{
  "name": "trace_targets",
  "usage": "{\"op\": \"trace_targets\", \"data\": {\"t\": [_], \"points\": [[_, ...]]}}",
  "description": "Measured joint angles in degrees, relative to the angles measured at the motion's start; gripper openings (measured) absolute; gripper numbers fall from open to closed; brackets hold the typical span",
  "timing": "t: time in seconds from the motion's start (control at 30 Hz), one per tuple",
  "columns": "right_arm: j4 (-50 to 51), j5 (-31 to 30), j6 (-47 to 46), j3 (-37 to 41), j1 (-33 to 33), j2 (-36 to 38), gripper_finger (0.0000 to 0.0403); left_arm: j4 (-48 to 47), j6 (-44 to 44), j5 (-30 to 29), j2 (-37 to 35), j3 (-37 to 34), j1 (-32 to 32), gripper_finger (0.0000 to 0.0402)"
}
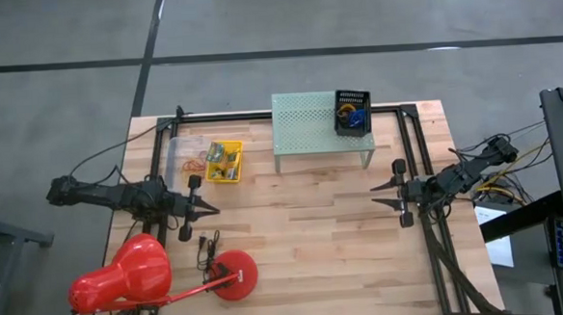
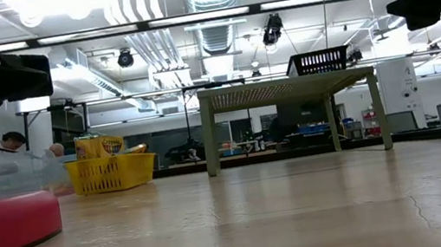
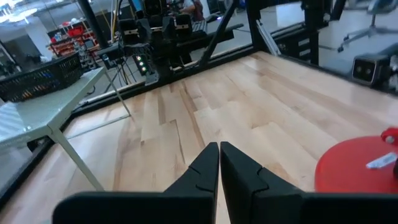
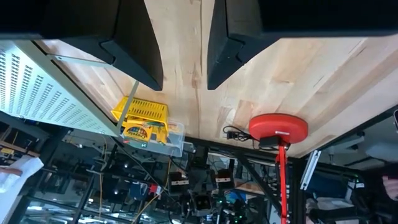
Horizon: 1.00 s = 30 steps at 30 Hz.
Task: Pick & Place Office Desk Supplies
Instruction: Put the yellow bin with the crayons on the shelf
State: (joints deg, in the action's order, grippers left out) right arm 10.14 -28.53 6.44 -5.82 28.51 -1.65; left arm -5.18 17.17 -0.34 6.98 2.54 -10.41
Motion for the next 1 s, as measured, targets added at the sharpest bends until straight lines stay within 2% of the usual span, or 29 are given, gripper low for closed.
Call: {"op": "trace_targets", "data": {"t": [0.17,0.33,0.53,0.63,1.0], "points": [[0.0,0.0,0.0,0.0,0.0,0.0,0.013,5.6,-0.9,0.1,0.0,0.3,0.0,0.0019],[0.0,0.0,0.0,0.0,0.0,0.0,0.0126,4.8,-1.9,-7.7,0.4,0.7,0.0,0.0019],[0.0,0.0,0.0,0.0,0.0,0.0,0.0117,5.2,-2.4,-11.4,3.0,1.7,0.0,0.0019],[0.0,0.0,0.0,0.0,0.0,0.0,0.0113,5.3,-2.4,-14.0,6.1,3.5,0.0,0.0019],[0.0,0.0,0.0,0.0,0.0,0.0,0.0117,2.7,-4.5,-15.4,24.6,14.6,0.1,0.0019]]}}
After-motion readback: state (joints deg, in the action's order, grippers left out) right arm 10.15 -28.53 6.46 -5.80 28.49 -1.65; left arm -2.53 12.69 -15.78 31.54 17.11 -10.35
